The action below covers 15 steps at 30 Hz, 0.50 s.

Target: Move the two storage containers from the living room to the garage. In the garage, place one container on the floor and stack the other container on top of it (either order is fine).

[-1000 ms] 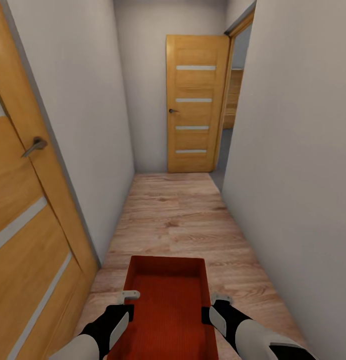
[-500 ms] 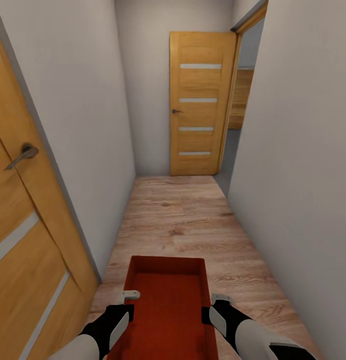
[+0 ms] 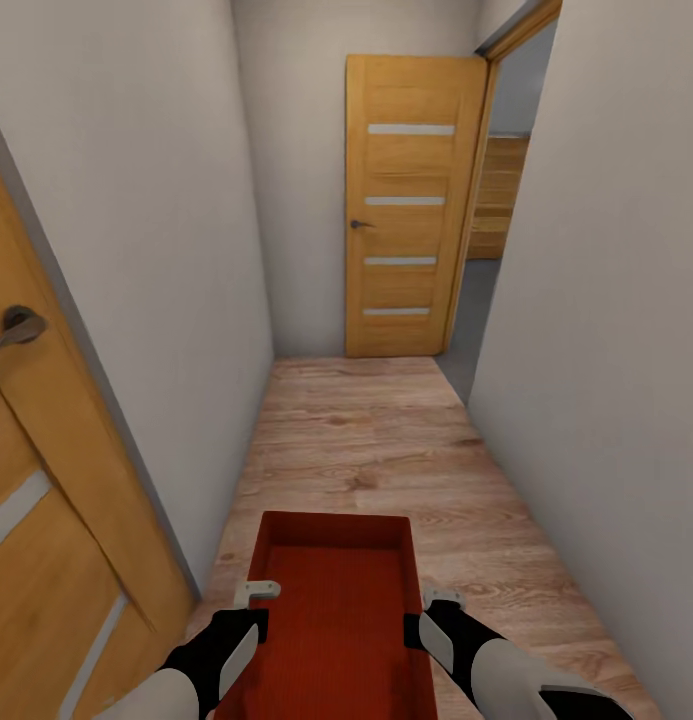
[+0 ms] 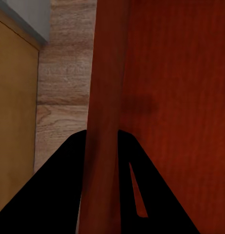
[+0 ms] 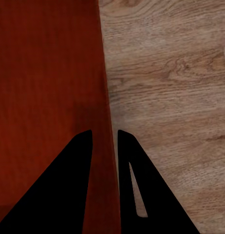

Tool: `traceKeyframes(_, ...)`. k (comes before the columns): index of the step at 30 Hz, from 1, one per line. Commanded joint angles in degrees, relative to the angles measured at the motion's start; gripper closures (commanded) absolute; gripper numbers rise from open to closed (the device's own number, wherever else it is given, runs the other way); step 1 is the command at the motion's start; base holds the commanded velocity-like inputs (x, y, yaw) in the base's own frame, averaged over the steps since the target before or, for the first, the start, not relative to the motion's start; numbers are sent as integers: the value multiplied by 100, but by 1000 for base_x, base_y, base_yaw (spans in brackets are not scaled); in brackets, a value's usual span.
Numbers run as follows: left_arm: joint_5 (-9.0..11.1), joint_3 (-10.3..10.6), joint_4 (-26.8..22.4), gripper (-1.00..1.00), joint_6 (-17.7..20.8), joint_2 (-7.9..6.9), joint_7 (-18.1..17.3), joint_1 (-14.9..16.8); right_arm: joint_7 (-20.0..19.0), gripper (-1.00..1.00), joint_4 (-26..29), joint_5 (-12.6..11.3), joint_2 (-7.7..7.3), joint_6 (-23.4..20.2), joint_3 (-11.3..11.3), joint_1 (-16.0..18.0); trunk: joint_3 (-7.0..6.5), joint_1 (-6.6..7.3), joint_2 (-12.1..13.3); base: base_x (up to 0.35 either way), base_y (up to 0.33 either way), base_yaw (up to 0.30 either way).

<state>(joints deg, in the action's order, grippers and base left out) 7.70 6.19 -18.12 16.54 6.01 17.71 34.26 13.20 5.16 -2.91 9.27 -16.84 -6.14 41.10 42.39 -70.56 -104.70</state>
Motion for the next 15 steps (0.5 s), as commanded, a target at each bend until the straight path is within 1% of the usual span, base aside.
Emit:
traceKeyframes(1, 246, -4, 2, 100, 121, -12, -470, 2, 25, 100, 27, -43, -30, 287, 78, 3, 6, -3, -3, 324, 86, 0)
traceKeyframes(8, 246, -4, 2, 100, 121, -12, -470, 2, 25, 100, 24, -43, -30, 287, 78, 3, 6, -3, -3, 324, 84, 0)
traceKeyframes(15, 242, -4, 2, 100, 121, -13, -470, 2, 25, 100, 26, -43, -30, 287, 78, 3, 6, -3, -3, 328, 15, 0)
